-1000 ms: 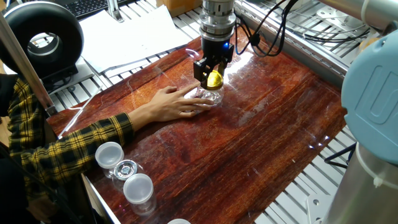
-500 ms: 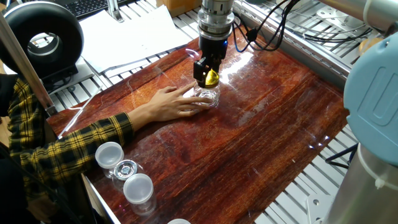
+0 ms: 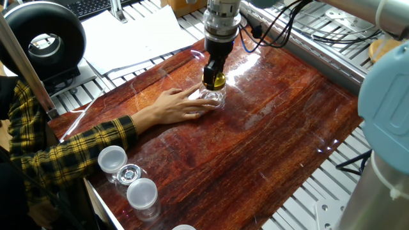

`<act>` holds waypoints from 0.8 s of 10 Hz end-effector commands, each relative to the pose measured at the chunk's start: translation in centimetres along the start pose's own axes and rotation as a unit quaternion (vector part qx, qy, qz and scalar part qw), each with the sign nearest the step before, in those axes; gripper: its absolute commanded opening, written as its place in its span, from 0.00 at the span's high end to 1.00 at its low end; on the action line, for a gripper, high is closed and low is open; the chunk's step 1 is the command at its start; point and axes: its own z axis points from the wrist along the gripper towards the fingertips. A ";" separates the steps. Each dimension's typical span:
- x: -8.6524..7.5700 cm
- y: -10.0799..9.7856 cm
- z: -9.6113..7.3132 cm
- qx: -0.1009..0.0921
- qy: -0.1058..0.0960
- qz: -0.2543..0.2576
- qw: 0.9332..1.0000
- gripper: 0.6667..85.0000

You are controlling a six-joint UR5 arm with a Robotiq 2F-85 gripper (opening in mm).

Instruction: Unscrew the lid from the jar

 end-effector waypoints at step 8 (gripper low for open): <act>-0.4 -0.4 0.0 0.024 -0.003 -0.231 0.973 0.29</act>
